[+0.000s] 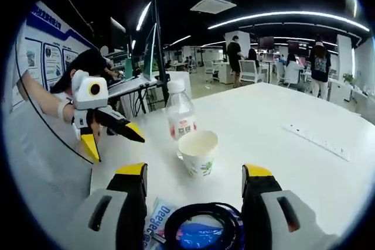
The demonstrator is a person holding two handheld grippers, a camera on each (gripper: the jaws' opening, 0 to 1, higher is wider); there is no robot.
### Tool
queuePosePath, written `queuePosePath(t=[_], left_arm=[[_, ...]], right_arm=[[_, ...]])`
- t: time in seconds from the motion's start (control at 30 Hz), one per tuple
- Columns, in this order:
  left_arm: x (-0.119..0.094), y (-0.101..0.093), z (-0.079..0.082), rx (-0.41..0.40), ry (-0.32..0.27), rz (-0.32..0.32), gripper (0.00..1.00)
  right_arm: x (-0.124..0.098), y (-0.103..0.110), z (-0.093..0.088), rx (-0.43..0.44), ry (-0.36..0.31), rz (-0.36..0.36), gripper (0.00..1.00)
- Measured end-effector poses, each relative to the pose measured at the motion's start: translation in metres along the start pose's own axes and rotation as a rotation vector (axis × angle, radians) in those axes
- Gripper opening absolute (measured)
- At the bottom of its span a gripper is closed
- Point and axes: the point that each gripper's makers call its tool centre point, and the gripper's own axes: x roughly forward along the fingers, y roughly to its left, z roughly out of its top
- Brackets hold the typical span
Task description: Arrange the tabletop items into an orderly group along one side of the table until the central work area is clear of visible clutter.
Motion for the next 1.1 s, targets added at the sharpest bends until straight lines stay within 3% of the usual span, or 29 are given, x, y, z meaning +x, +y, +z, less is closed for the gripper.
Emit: queuePosePath(t=[0.07,0.1,0.17,0.23,0.43,0.67,0.83,0.97,1.1], left_arm=[[0.003,-0.002,-0.001,-0.001,0.012,-0.008,0.51],[0.005,-0.003,-0.001,-0.003,0.014,-0.012,0.50],[0.008,-0.005,-0.001,-0.007,0.018,-0.017,0.50],[0.013,-0.009,0.001,-0.017,0.023,-0.025,0.48],[0.022,-0.017,0.001,-0.004,0.062,-0.055,0.44],[0.031,-0.020,0.009,-0.012,0.062,-0.062,0.40],[0.037,-0.027,0.006,0.021,0.084,-0.091,0.38],[0.040,-0.029,0.005,0.020,0.092,-0.096,0.36],[0.045,-0.029,0.002,0.012,0.109,-0.109,0.36]], right_arm=[[-0.008,-0.001,-0.007,-0.012,0.020,-0.008,0.62],[-0.013,-0.001,-0.017,-0.009,0.071,-0.012,0.61],[-0.018,-0.001,-0.022,-0.008,0.085,-0.017,0.59],[-0.028,0.000,-0.030,0.031,0.119,-0.021,0.60],[-0.048,0.001,-0.038,0.050,0.158,-0.064,0.54],[-0.065,0.005,-0.044,0.110,0.182,-0.110,0.44],[-0.075,0.012,-0.050,0.136,0.193,-0.132,0.43],[-0.082,0.015,-0.058,0.204,0.209,-0.167,0.38],[-0.084,0.014,-0.061,0.338,0.179,-0.208,0.37]])
